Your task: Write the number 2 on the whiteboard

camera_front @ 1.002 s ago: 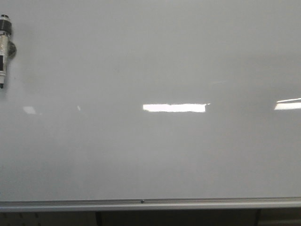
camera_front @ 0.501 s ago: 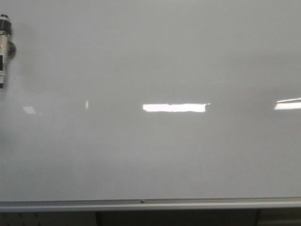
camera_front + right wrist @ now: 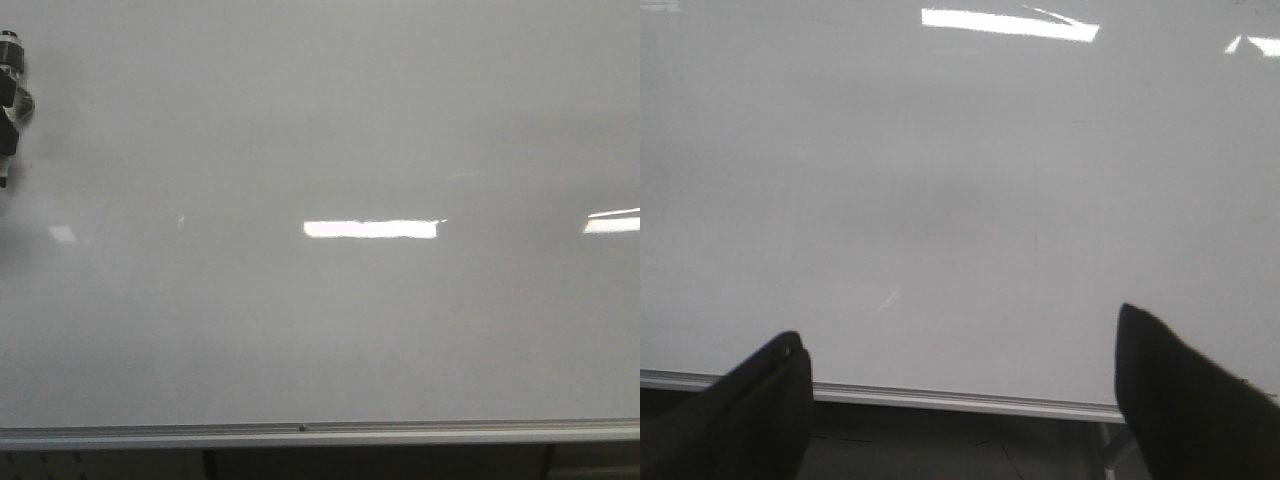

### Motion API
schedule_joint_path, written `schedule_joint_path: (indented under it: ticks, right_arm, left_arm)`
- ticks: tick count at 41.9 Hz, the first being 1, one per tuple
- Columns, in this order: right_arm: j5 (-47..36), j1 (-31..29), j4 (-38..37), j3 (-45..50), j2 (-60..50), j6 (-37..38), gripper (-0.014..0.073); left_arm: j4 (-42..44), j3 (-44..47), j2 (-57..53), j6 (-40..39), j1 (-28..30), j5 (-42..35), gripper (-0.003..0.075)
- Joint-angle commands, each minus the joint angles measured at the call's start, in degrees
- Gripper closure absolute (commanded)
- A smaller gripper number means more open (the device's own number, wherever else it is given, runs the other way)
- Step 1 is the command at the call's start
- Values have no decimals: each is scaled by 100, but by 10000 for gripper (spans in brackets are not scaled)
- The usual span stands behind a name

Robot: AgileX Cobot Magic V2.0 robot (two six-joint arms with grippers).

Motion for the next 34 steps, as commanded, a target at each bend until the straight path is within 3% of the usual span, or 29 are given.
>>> schedule_joint_path:
  ticks: [1, 21, 25, 34]
  right_arm:
    - [-395, -23, -29, -140, 80, -52, -39]
    - [-395, -23, -29, -140, 80, -52, -39]
    - [-395, -23, -29, -140, 80, -52, -39]
    - [-395, -23, -29, -140, 80, -52, -39]
  left_arm:
    - [-71, -283, -126, -14, -113, -455, 225]
    - [-71, -283, 224, -14, -252, -829, 237]
    - [-71, -283, 247, -14, -252, -829, 304]
    - [-71, -283, 247, -14, -252, -854, 533]
